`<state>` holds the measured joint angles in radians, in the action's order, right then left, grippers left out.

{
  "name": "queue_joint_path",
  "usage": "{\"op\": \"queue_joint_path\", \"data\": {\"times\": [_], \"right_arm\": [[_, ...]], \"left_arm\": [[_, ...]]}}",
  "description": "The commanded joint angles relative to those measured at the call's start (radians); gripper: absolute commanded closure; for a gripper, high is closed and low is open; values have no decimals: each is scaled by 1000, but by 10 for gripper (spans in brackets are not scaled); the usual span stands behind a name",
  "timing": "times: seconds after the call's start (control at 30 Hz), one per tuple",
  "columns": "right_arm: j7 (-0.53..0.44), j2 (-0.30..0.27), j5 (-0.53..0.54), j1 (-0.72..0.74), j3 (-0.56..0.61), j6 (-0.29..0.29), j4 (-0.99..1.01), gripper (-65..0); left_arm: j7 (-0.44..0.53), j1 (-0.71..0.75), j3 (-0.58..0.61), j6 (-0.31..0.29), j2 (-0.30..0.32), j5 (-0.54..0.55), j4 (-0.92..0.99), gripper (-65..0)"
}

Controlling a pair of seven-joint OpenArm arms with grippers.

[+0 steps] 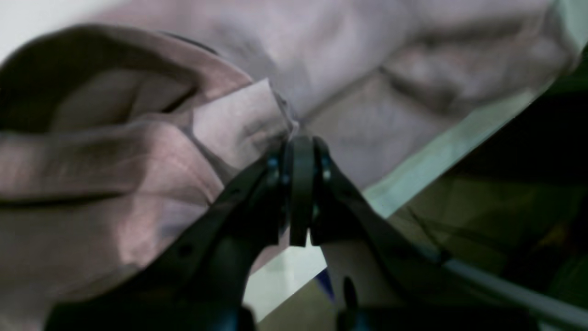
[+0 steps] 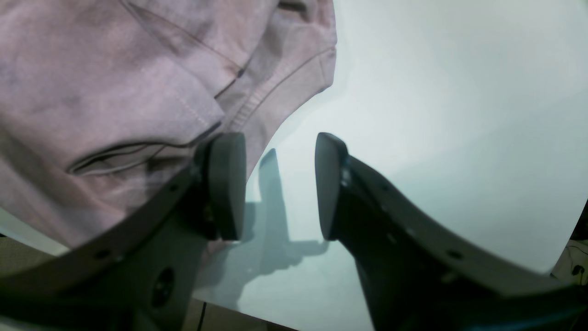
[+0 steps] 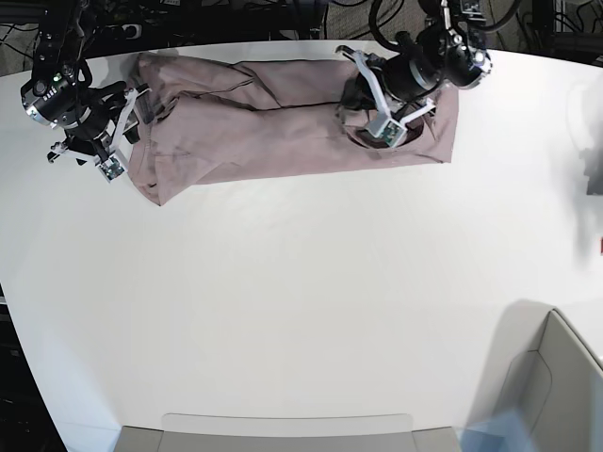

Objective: Fold the T-shirt properly
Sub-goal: 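Grasp the collar end of the strip with the left gripper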

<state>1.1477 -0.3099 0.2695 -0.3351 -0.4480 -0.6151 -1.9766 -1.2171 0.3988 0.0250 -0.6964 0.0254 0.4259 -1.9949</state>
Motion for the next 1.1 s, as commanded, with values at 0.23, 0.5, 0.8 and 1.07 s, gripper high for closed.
{"op": "queue_joint_path", "data": {"times": [0.23, 0.5, 0.8, 1.07], "right_arm": [[-11, -15, 6, 0, -4, -10, -14, -249], [-11, -15, 6, -2, -4, -10, -14, -249], [-11, -15, 6, 4, -4, -10, -10, -249], [-13, -18, 9, 8, -4, -10, 76, -249]], "left_arm": [[35, -11, 52, -2, -55, -95, -19, 0], [38, -11, 111, -2, -52, -94, -19, 0], [29, -8, 114, -2, -51, -89, -24, 0], [23, -5, 117, -2, -51, -88, -24, 0]]}}
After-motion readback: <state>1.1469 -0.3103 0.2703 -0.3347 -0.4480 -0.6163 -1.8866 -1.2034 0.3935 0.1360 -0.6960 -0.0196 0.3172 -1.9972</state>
